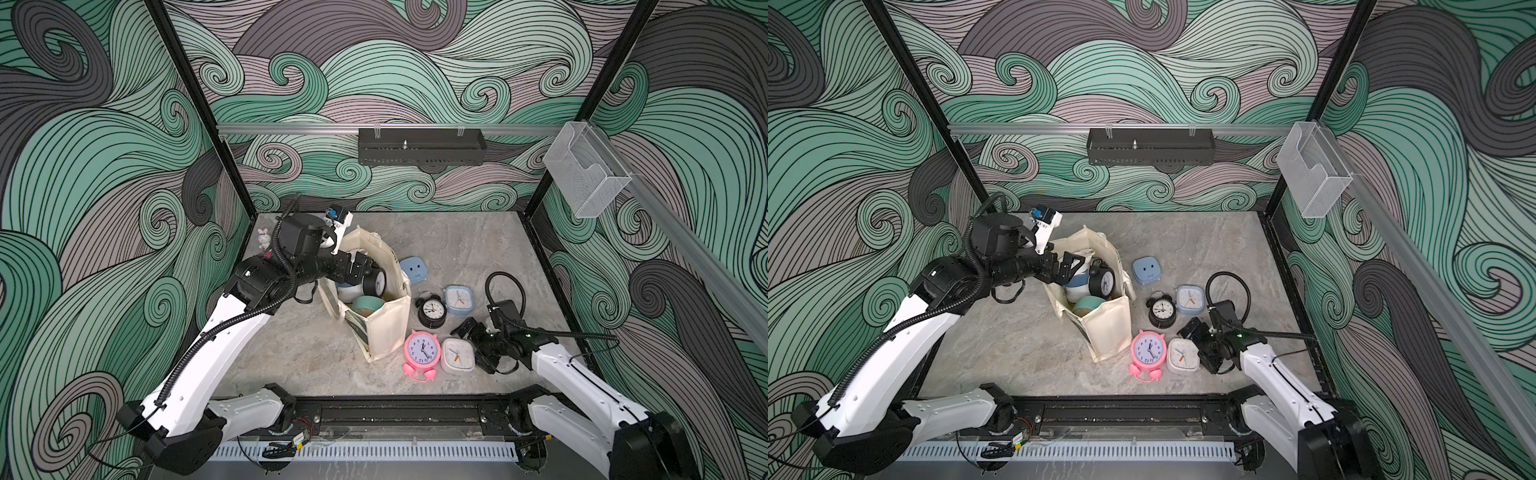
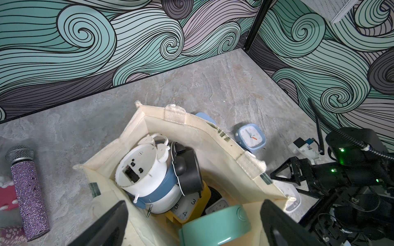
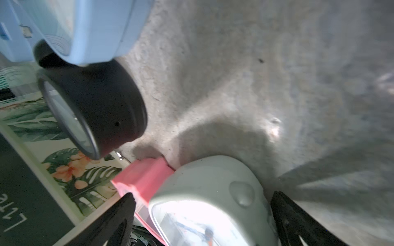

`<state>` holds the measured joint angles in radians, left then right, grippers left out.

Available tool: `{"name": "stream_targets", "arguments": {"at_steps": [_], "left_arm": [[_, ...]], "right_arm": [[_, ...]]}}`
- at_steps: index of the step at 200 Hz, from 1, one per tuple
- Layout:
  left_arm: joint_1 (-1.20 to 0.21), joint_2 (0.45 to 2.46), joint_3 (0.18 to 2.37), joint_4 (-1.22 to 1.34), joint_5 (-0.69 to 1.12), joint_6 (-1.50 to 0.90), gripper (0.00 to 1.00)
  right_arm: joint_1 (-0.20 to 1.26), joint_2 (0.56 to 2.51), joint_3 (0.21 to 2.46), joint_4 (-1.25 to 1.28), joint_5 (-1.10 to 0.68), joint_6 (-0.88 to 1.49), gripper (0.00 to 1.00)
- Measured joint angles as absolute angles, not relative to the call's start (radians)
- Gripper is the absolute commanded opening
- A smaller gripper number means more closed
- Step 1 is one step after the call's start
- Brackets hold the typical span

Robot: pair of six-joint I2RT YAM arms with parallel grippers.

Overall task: Put the alarm clock into the canvas bag
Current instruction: Adjust the alarm at the center of the board.

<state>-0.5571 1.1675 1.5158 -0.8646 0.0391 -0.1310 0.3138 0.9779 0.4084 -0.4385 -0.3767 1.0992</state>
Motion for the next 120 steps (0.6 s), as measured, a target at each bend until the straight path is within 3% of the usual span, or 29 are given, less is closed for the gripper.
{"name": "stream_targets", "arguments": {"at_steps": [55,120], "left_arm": [[-0.557,1.176,1.513,-0.852,0.047,-0.136,0.99],[-0.557,1.169,1.475,-0.853,0.123,-0.134,0.96]], "right_arm": [[0.333,1.063,0.437,-0.224,-0.423,1.083,0.99],[0.336,0.918,0.506,-0.423,-0.329,0.855,0.98]]}}
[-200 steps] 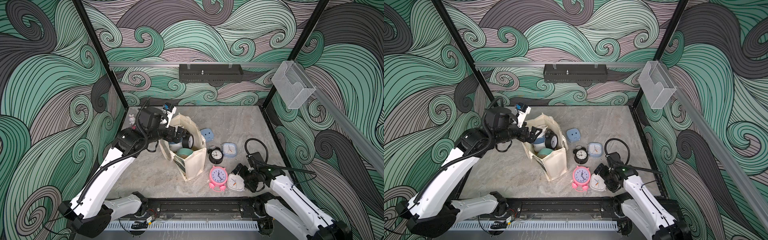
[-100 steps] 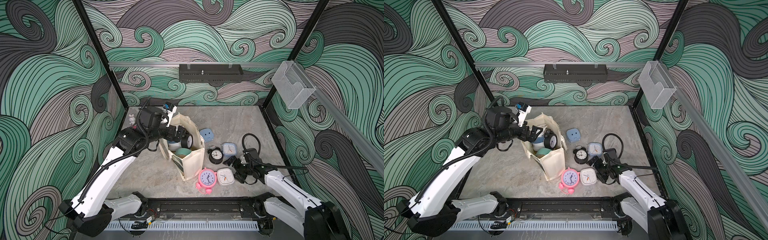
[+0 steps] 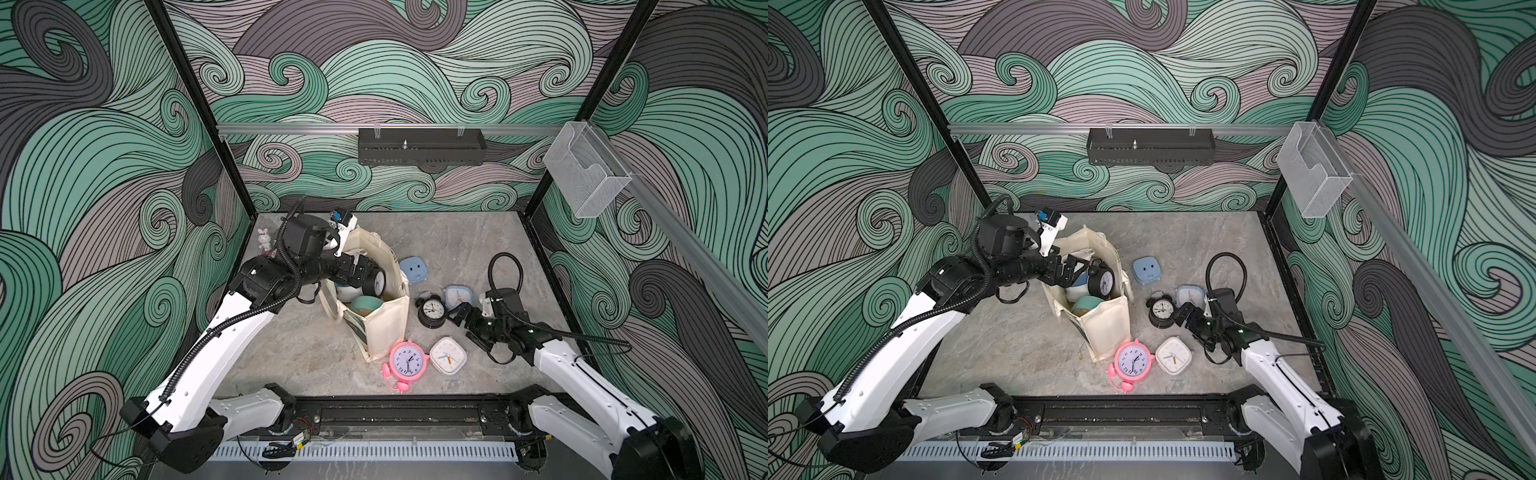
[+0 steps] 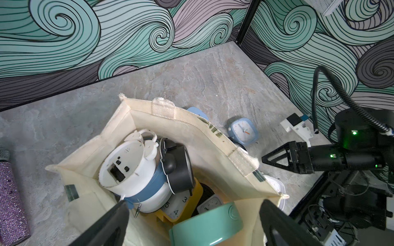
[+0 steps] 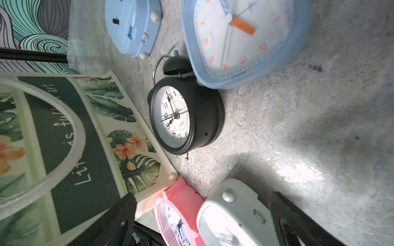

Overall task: Put the alarm clock into the canvas bag
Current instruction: Adjust the alarm at the center of the board.

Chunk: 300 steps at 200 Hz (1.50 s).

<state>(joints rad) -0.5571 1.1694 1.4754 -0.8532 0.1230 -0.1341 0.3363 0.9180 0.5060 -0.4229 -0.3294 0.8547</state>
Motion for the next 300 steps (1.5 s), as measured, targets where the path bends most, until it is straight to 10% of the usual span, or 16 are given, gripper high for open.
{"name": "stream_targets", "arguments": {"at_steps": [94,300], "left_arm": [[-0.557,1.161,1.441,-0.872,0.216,-0.131,0.97],[-0.557,1.170,1.438,-0.869,0.225,-0.132,0.96]], "right_arm": [[0.553,0.896,0.564,-0.699,-0.109,0.872,1.00],[0.505,1.013,0.266,0.018,-0.295,1.152,0.90]]}}
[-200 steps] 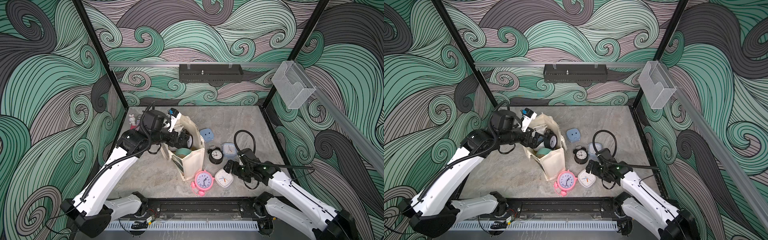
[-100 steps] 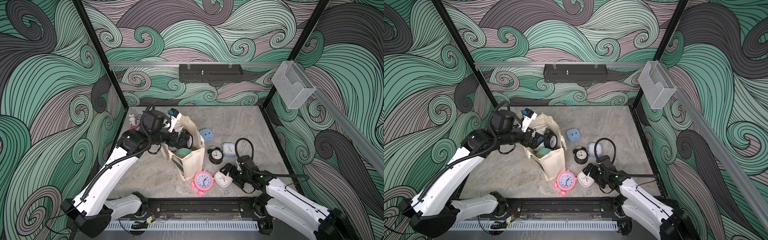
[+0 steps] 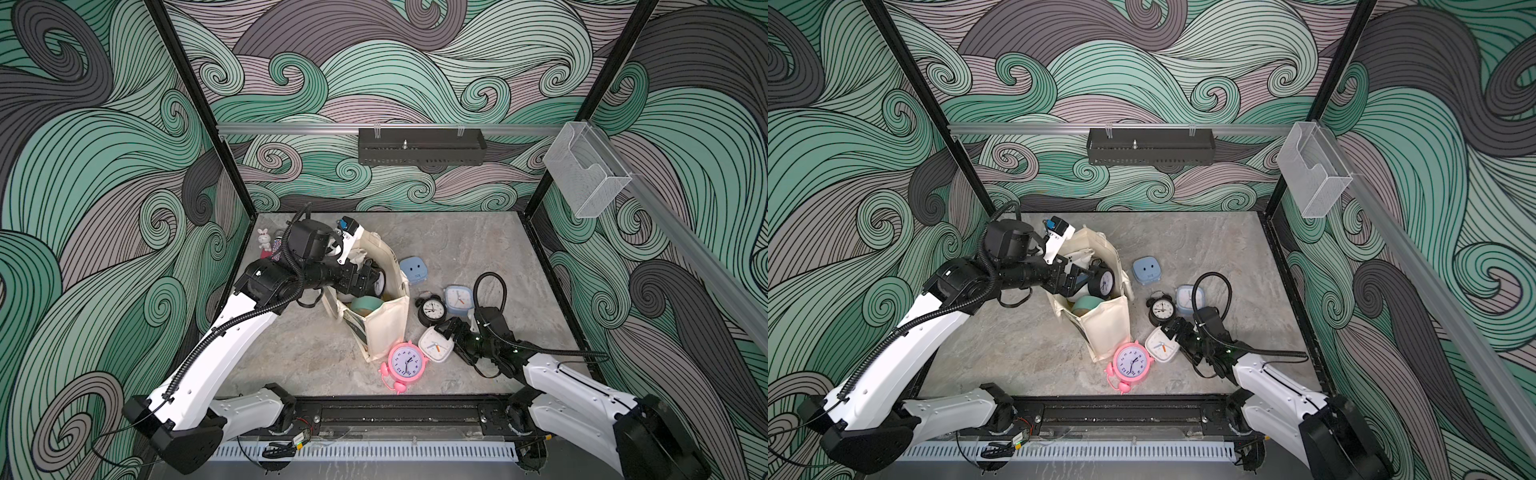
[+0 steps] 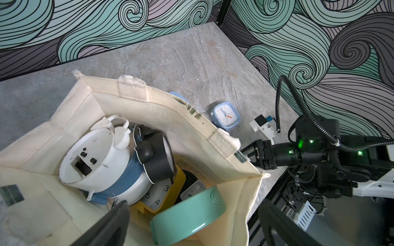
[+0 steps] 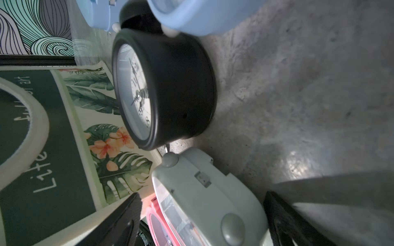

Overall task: Put the alarm clock into the canvas bag
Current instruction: Adjust the alarm at the center of the board, then pick up the alarm from the center of the board.

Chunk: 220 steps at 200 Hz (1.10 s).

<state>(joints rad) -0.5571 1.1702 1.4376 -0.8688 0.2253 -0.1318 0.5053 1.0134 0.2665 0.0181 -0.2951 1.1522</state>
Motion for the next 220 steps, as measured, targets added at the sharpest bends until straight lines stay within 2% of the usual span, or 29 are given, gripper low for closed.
{"name": "stream_targets", "arguments": {"at_steps": [58,91,145,220], "left_arm": [[-0.557,1.171,1.438,-0.868,0.225,-0.132,0.96],[-0.557,1.171,1.438,-0.868,0.226,-0.133,0.93],[-0.557,1.171,1.440,-0.870,0.248,-0.151,0.90],[-0.557,1.176,1.450,-0.876,0.270,-0.165,0.89]], "right_arm": [[0.499,1.172,0.278,0.227,-0.367,1.098,0.92],[0.482,1.174,0.287,0.215,-0.377,1.046,0.92],[0.470,1.065,0.281,0.091,-0.382,0.969,0.91],[0.470,1.172,0.276,0.197,-0.437,0.892,0.89]]}}
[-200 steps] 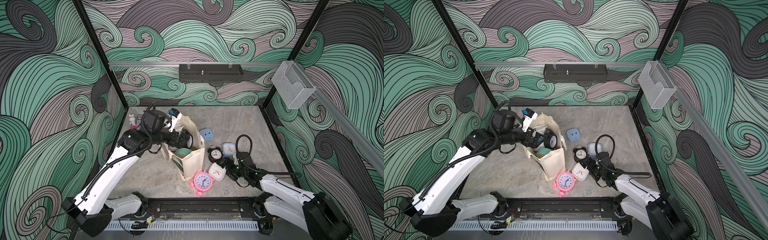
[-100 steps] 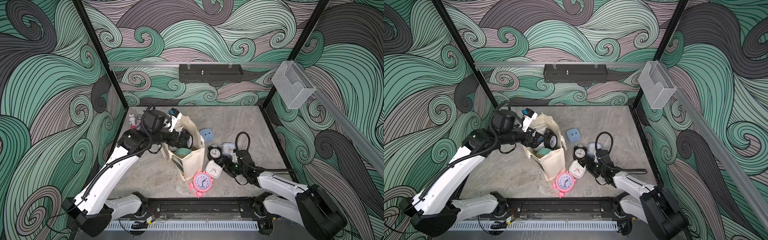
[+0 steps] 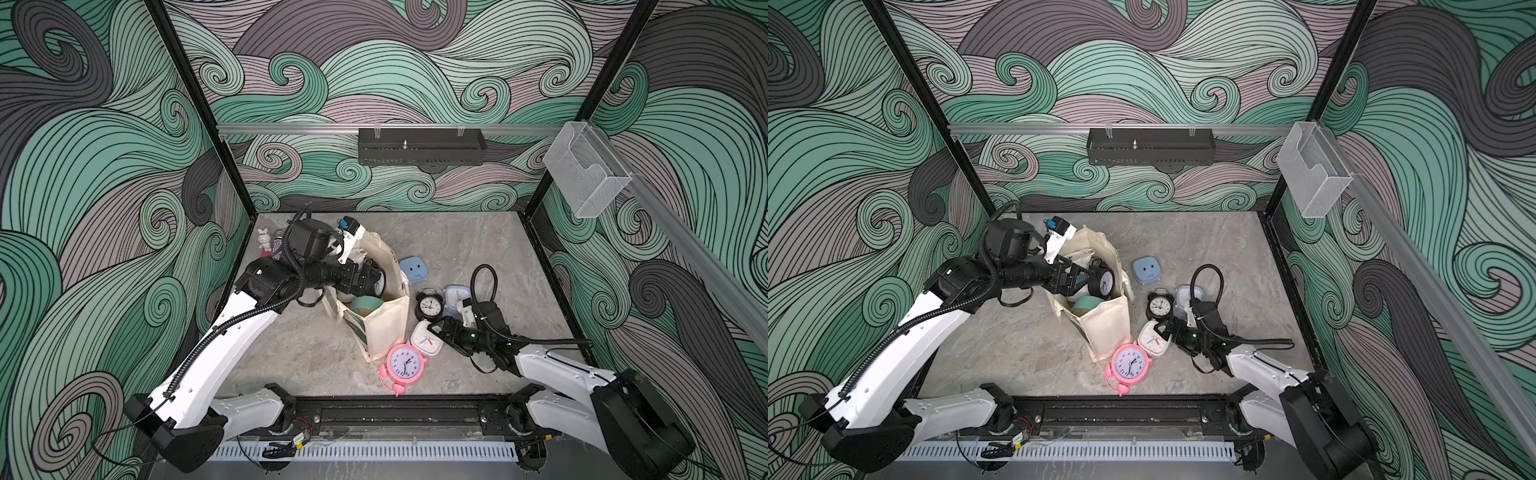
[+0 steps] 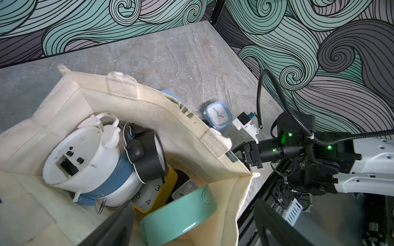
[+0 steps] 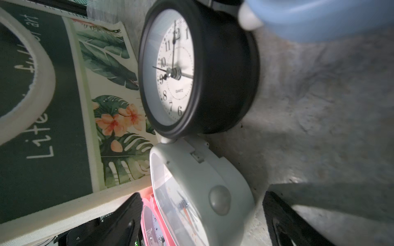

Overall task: Put the alarm clock into the canvas bag
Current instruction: Pick up the alarm from the center of the board.

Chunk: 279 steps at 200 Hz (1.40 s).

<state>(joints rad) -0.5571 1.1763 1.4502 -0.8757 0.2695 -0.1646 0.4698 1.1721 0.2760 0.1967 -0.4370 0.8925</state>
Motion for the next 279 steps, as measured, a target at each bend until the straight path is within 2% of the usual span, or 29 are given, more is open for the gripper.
{"name": "stream_targets", "arguments": {"at_steps": [54,114,188,231,247,279], "left_arm": [[-0.557,1.176,1.475,-0.879,0.274,-0.168,0.89],[-0.557,1.175,1.488,-0.879,0.274,-0.169,0.89],[-0.557,1.175,1.488,-0.881,0.273,-0.169,0.89],[-0.557,1.176,1.488,-0.881,0.273,-0.168,0.89],[-0.557,1.176,1.488,-0.881,0.273,-0.168,0.89],[-0.557,1.176,1.488,-0.881,0.272,-0.169,0.89]], "right_arm": [[0.470,1.362,0.294,0.448,-0.513,0.865,0.88],[0.472,1.497,0.307,0.608,-0.550,0.852,0.70],[0.466,1.420,0.307,0.476,-0.511,0.847,0.57],[0.449,1.281,0.308,0.346,-0.482,0.838,0.42],[0.449,1.264,0.311,0.336,-0.480,0.842,0.40],[0.448,1.261,0.315,0.329,-0.479,0.848,0.30]]}}
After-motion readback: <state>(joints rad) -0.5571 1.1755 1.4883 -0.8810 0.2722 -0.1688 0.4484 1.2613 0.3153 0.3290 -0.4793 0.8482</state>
